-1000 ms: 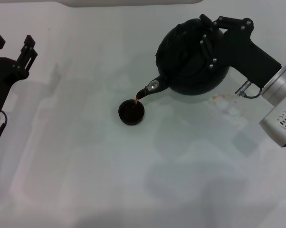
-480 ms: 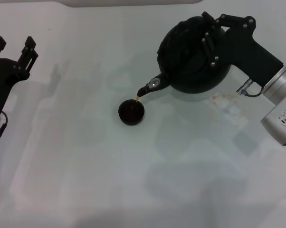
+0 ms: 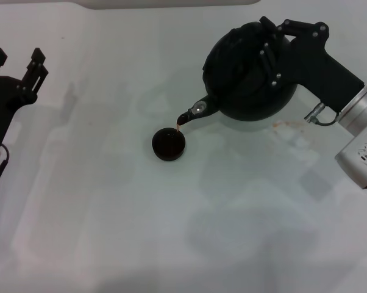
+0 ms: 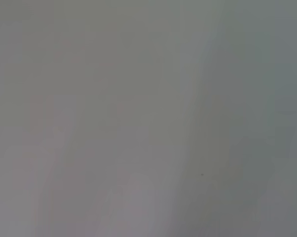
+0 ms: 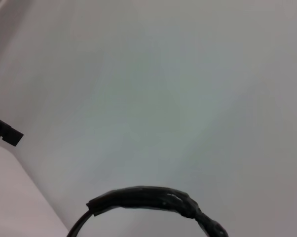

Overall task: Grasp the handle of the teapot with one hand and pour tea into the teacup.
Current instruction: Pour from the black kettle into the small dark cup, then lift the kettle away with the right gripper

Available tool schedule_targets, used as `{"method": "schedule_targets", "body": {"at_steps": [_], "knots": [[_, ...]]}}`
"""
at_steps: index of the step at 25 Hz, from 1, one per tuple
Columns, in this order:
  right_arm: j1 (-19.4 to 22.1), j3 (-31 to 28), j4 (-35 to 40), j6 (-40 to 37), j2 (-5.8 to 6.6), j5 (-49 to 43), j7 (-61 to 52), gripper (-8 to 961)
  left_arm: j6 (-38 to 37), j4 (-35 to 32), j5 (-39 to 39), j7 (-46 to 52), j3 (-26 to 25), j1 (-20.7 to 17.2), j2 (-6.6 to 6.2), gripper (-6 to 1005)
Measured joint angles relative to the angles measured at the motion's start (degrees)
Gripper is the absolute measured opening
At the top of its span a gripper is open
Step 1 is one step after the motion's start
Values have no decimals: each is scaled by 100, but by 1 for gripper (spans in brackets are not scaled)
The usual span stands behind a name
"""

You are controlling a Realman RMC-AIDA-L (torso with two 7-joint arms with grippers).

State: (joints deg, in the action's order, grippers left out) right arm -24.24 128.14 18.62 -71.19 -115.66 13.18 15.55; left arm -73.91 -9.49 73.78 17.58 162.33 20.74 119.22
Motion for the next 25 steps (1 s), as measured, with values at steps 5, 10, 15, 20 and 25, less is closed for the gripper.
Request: {"method": "schedule_targets", "body": {"at_steps": [5, 10, 15, 20, 25], "knots": [[27, 0, 28, 8, 0, 0, 120, 117, 0, 0, 3, 0, 0, 5, -3, 769], [30, 0, 31, 12, 0, 0, 123, 118, 0, 0, 5, 0, 0, 3, -4, 769], [33, 5, 35, 16, 0, 0, 113, 118, 0, 7, 5, 0, 0, -7, -4, 769], [42, 37, 36, 18, 0, 0, -166, 118, -1, 8, 5, 0, 0, -8, -4, 769], [45, 5, -9, 25, 3, 0, -854, 118, -1, 9, 5, 0, 0, 6, -4, 769]]}}
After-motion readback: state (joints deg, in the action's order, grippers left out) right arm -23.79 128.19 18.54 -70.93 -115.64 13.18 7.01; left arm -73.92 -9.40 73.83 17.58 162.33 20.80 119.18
